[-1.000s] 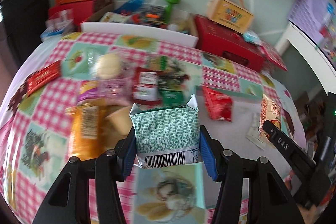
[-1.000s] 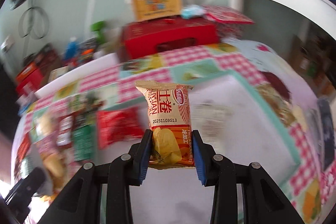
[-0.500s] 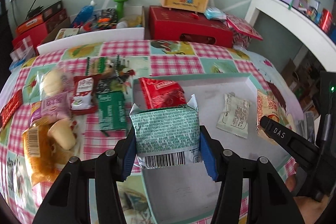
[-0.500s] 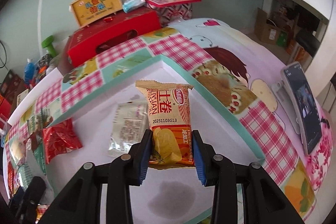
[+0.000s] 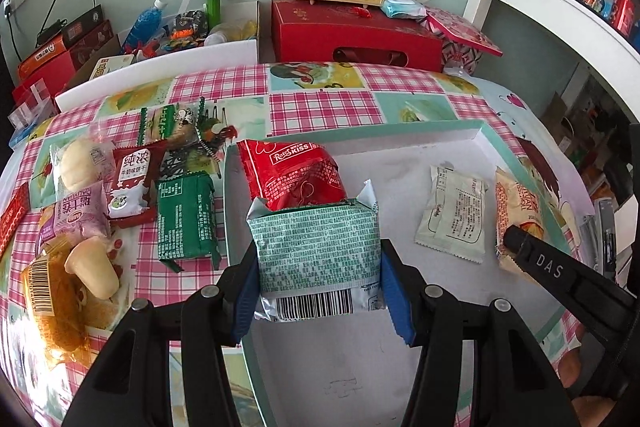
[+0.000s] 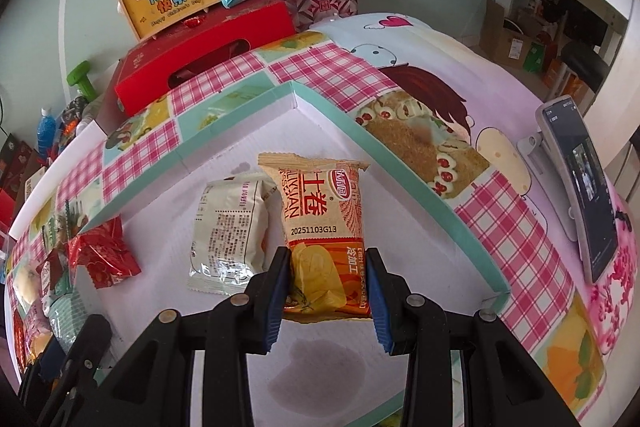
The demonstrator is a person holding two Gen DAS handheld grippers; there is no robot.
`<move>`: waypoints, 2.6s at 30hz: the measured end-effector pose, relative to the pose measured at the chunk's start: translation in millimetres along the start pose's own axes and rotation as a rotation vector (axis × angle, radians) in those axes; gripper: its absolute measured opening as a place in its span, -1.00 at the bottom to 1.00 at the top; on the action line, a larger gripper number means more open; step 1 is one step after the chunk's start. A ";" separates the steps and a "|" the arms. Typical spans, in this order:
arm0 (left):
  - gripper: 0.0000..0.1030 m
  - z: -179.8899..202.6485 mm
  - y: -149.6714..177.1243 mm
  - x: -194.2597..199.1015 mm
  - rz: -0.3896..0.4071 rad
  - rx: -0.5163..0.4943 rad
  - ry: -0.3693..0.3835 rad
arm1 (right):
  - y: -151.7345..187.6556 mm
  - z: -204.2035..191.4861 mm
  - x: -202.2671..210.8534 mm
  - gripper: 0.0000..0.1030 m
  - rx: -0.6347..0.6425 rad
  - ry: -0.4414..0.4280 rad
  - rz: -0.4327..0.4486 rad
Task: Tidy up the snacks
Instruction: 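Carry the bread bag into the tray with the right tool while the left tool carries the green-white pack there, then open both tools to release the bread bag and green-white pack in the tray, then grasp the green box with the right tool while the left tool grasps the yellow bread bag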
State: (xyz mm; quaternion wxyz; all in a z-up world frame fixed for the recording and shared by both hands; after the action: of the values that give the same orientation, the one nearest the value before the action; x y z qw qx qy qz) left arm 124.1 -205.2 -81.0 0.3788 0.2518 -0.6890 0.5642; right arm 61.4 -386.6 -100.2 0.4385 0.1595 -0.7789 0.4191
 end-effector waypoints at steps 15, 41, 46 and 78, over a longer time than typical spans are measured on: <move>0.48 -8.6 -8.0 14.8 0.007 0.016 0.007 | 2.0 0.1 -3.3 -0.19 0.000 -0.005 -0.011; 0.72 -211.8 14.0 25.7 -0.129 0.315 -0.314 | 20.2 -105.0 24.6 1.00 0.248 -0.237 0.047; 0.72 -243.4 24.4 27.1 -0.142 0.395 -0.307 | 23.1 -123.5 30.6 1.00 0.267 -0.297 0.051; 0.72 -247.2 41.4 -18.7 -0.277 0.506 -0.140 | 57.8 -289.3 -15.9 0.68 0.467 -0.522 -0.222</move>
State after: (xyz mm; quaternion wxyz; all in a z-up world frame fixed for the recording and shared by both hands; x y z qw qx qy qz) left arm 161.8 42.5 -101.5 0.3288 0.4681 -0.5100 0.6424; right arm 193.7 -124.6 -66.5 0.2197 0.4404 -0.7256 0.4809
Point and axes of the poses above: each gripper's, at about its wrist camera, not at the fingertips, and x roughly against the way its jaws point, z to its right, y to its underside, the point moved 9 cm from there along -x, roughly the way its jaws point, and after that the axes turned 13 degrees about -y, right-handed, at the moved point
